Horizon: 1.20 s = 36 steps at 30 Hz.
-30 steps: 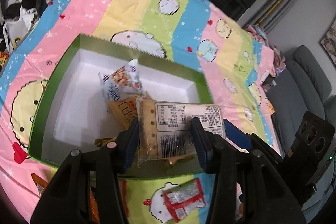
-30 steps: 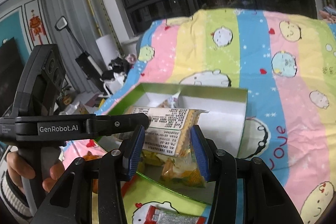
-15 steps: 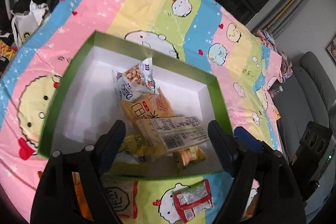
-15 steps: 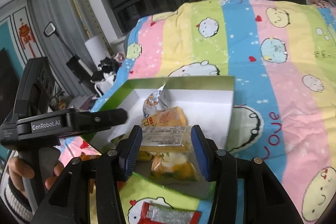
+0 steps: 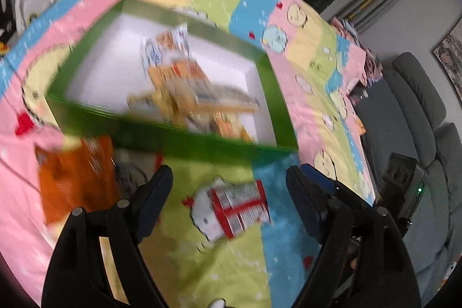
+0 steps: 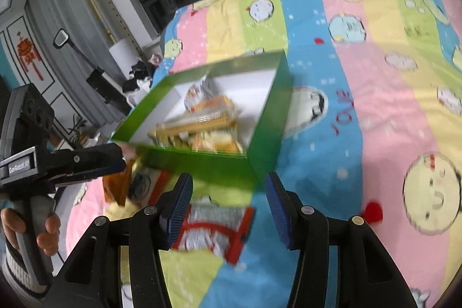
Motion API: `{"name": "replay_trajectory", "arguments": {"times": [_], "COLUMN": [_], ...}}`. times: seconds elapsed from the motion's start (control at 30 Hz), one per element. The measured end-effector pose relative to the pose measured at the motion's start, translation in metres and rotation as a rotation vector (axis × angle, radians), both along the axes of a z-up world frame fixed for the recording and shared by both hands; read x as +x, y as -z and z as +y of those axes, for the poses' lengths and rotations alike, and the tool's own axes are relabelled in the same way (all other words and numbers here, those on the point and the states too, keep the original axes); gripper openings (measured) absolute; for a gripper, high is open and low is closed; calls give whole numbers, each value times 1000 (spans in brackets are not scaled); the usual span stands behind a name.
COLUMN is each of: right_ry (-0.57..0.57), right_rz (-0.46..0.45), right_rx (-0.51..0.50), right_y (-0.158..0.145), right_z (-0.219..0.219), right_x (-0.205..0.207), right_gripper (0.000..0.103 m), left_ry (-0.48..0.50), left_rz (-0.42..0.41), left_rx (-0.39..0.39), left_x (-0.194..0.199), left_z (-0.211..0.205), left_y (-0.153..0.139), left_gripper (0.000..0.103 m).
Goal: Organize snacks
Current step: 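Reach the right tool to the red-and-white packet and grasp it, then carry the red-and-white packet into the green box and release it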
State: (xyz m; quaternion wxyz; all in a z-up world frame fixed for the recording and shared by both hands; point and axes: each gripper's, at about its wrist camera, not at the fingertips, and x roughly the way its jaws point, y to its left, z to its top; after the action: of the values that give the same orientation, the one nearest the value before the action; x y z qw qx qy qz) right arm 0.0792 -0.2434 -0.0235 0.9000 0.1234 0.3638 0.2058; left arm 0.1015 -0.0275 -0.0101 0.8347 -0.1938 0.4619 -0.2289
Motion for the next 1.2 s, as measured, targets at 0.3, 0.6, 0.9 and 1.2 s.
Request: {"name": "replay_trajectory", "arguments": {"times": [0.3, 0.6, 0.9, 1.2], "right_ry": [-41, -47, -80, -56], "right_rz": [92, 175, 153, 137], "right_rx": [26, 82, 72, 145], "right_y": [29, 53, 56, 59], "right_z": [6, 11, 13, 11], "right_x": [-13, -1, -5, -15], "right_gripper": [53, 53, 41, 25], "left_ry": [61, 42, 29, 19], "left_rz": [138, 220, 208, 189], "left_rx": [-32, -88, -61, -50], "left_x": [-7, 5, 7, 1], "left_z": [-33, -39, -35, -32], "left_y": [37, 59, 63, 63], "left_gripper": [81, 71, 42, 36]}}
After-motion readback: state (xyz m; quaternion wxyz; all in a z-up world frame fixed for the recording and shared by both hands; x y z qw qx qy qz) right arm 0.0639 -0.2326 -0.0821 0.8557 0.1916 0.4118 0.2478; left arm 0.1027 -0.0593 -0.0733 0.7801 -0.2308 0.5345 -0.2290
